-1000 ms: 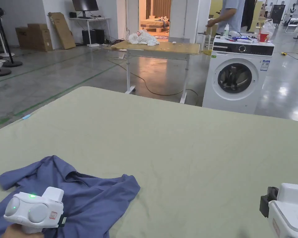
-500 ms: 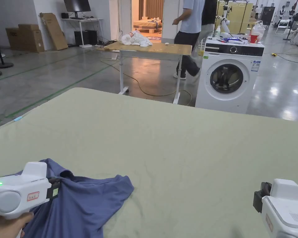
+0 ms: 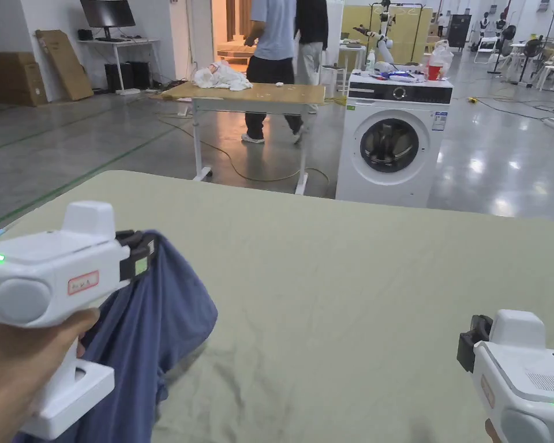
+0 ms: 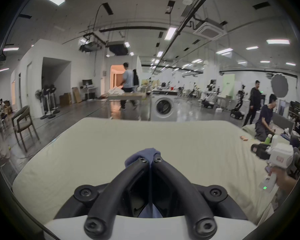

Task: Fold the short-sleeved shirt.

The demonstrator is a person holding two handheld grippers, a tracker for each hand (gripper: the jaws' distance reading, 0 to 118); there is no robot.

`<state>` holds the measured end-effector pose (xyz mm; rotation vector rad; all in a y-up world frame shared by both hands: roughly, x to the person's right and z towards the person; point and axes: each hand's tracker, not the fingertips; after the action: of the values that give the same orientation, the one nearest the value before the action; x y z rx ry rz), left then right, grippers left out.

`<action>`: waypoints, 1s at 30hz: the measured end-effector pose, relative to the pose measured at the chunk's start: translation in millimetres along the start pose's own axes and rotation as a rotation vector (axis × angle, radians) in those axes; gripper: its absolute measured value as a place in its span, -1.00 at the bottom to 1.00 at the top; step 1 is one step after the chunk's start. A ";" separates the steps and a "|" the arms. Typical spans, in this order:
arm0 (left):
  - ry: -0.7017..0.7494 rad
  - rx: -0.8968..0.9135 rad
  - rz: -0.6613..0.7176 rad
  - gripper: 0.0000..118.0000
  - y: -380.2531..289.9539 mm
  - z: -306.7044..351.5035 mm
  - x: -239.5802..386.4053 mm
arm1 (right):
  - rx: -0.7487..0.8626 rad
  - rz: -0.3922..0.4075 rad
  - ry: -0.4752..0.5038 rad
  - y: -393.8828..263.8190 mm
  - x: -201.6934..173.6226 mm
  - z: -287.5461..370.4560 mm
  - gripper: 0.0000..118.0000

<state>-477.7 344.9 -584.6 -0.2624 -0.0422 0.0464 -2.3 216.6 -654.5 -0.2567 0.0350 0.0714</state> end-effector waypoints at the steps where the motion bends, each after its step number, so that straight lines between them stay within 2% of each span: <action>1: -0.028 0.015 -0.011 -1.00 9.7 -3.8 10.8 | 0.006 -0.003 -0.003 1.9 3.4 2.4 -0.94; 8: -0.207 0.074 -0.083 -1.00 58.0 -43.7 98.6 | 0.045 -0.017 -0.045 11.4 32.9 20.8 -0.94; 15: -0.415 0.041 -0.094 -1.00 61.0 -89.3 194.7 | 0.058 -0.033 -0.123 10.3 73.7 37.7 -0.94; 18: -0.494 0.004 -0.090 -1.00 41.8 -101.3 228.8 | 0.050 -0.036 -0.159 6.5 91.8 46.0 -0.94; 19: -0.514 -0.015 -0.104 -1.00 25.9 -102.2 260.4 | 0.049 -0.038 -0.170 4.5 97.6 48.5 -0.94; 26: -0.570 -0.205 -0.059 -0.99 -57.6 -127.9 290.1 | 0.007 -0.051 -0.225 -10.0 121.6 54.9 -0.94; 28: -0.569 -0.262 -0.036 -0.77 -79.9 -131.2 290.2 | -0.009 -0.054 -0.225 -14.0 121.7 53.6 -0.94; 30: -0.571 -0.268 -0.045 -0.25 -95.5 -129.5 288.3 | -0.021 -0.052 -0.219 -17.3 118.4 51.8 -0.94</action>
<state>-180.0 234.2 -674.5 -0.5100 -0.6249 0.0696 118.3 220.9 -605.2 -0.2695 -0.1901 0.0481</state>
